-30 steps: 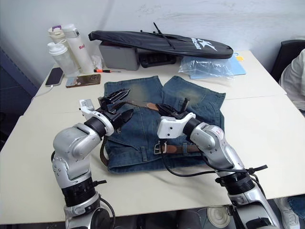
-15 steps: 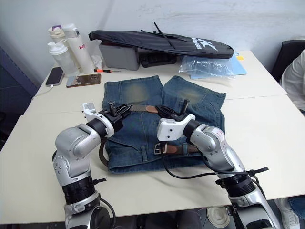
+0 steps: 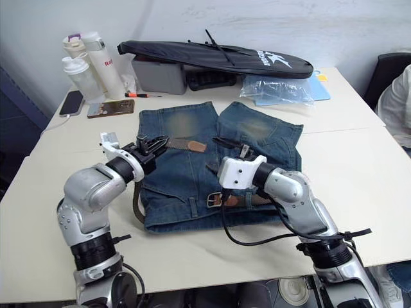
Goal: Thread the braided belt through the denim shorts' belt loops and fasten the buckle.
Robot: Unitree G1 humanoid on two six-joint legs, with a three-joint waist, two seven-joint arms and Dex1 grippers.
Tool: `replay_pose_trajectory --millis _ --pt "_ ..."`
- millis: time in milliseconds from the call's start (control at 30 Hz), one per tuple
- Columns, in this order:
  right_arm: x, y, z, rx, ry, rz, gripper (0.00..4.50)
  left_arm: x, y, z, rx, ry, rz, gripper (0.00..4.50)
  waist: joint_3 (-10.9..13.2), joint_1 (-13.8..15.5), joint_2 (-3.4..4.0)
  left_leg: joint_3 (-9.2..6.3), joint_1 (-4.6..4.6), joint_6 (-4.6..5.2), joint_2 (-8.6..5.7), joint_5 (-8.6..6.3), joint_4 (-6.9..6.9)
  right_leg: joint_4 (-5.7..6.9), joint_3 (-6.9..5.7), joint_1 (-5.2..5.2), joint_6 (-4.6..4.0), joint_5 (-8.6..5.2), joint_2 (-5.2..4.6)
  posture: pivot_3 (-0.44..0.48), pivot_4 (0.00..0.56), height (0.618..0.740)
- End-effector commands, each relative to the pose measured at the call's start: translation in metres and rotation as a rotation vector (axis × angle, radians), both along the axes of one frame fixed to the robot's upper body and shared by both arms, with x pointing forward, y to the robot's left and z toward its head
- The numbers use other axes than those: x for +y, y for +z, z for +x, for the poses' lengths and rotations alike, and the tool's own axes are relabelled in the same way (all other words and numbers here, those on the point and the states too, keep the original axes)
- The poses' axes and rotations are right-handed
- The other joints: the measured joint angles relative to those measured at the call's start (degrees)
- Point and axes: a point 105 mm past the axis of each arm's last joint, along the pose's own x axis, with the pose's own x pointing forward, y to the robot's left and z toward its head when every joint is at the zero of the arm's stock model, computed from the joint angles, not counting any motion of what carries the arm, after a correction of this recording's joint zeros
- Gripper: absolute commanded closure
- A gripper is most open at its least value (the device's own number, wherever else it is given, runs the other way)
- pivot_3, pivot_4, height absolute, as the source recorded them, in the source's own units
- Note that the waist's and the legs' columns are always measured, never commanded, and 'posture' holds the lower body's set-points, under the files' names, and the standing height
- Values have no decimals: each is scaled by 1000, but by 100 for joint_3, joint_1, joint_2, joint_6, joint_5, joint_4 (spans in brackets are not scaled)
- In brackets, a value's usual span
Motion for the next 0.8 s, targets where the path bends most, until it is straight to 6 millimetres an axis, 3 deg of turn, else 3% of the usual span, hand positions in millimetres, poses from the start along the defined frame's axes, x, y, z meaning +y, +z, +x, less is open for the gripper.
replay_pose_trajectory --millis 33,233,600,800 --pt "-11 -8 -29 324 161 -59 30 37 5 -8 -170 -58 153 4500 0 -8 1 0 0 1 0 0 -2 1 0 -1 0 0 1 0 150 642" --pt "-12 -16 -43 406 230 -149 30 65 -37 -36 -107 -166 261 4500 -3 -40 12 -6 33 4 0 -1 -40 -8 -14 -4 -13 -8 3 0 150 642" --pt "-4 -63 -37 167 186 -349 30 62 -41 -47 -124 -143 237 4500 13 78 35 -67 86 -20 -6 -16 -88 -109 -28 72 -3 20 2 0 150 642" --pt "1 -71 -40 147 204 -329 30 64 -38 -45 -129 -139 240 4500 27 75 41 -68 88 -19 -5 -8 -96 -108 -31 72 -4 17 4 0 150 642"
